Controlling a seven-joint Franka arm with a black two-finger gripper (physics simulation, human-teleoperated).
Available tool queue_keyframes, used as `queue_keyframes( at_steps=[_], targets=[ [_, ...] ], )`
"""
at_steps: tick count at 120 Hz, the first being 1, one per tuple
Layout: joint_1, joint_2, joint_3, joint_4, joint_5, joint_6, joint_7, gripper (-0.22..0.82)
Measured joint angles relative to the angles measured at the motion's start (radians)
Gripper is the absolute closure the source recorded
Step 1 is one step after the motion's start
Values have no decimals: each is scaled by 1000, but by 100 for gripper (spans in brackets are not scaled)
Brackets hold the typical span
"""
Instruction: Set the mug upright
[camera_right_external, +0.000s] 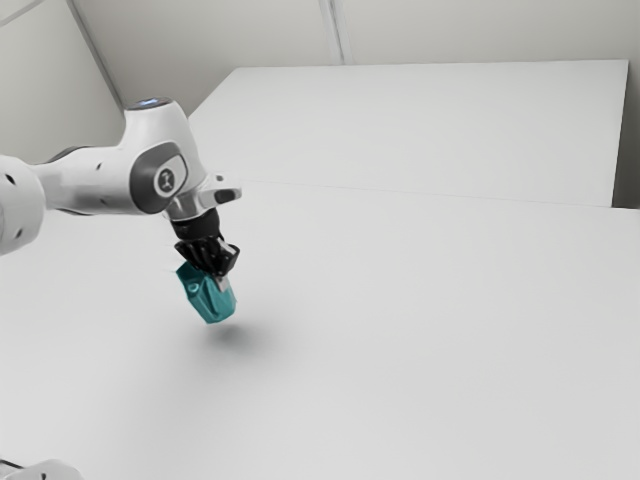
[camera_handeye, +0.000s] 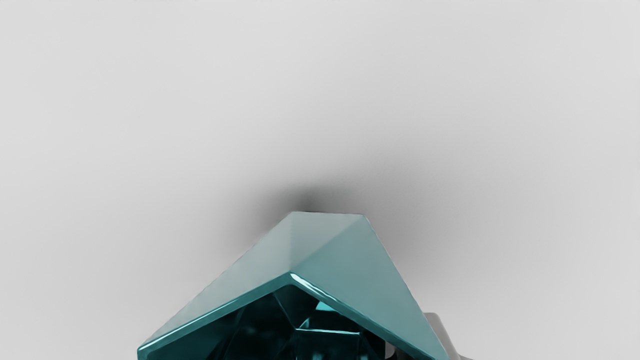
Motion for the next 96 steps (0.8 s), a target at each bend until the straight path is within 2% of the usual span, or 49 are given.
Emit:
queue_keyframes(
  at_steps=[20, 45, 64, 96],
  targets=[
    [-16, 60, -31, 11, 16, 27, -37, 79],
    [-64, 139, -33, 40, 74, 63, -72, 78],
    [-42, 188, -32, 45, 129, 89, -94, 78],
    [-61, 243, -31, 41, 177, 123, -127, 78]
  ],
)
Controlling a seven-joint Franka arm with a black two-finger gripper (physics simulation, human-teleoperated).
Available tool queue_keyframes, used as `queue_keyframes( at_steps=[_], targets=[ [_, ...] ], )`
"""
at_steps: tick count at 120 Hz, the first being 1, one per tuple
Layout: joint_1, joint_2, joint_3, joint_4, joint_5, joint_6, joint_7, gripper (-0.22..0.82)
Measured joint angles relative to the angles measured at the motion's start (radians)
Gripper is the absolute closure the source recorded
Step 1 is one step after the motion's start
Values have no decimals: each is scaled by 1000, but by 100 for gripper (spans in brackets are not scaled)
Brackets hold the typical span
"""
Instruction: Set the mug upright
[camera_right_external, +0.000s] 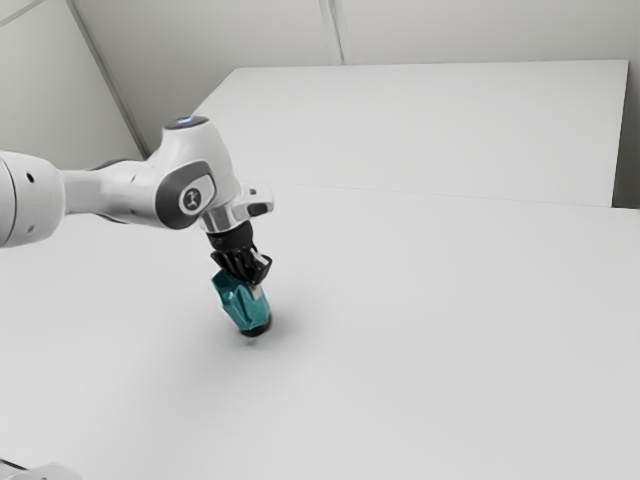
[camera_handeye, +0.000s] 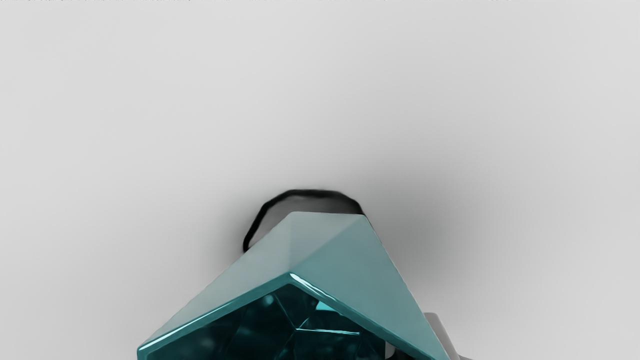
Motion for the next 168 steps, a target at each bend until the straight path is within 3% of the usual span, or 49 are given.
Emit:
queue_keyframes(
  at_steps=[36, 47, 74, 106, 120, 131, 155, 160, 168],
  targets=[
    [-6, 24, 0, -3, 22, 18, -28, 76],
    [-11, 22, 0, -5, 23, 19, -34, 65],
    [-26, -22, -2, -10, 18, 20, -47, 25],
    [-19, -175, -4, 3, -34, -29, -57, 7],
    [-25, -237, 13, 111, -90, -105, -59, 4],
    [-27, -225, 17, 268, -106, -212, -76, 3],
    [-10, -209, 20, 469, -116, -396, -111, 1],
    [-40, -201, 57, 503, -115, -434, -117, 1],
    [-202, -192, 230, 529, -114, -482, -128, 1]
  ],
)
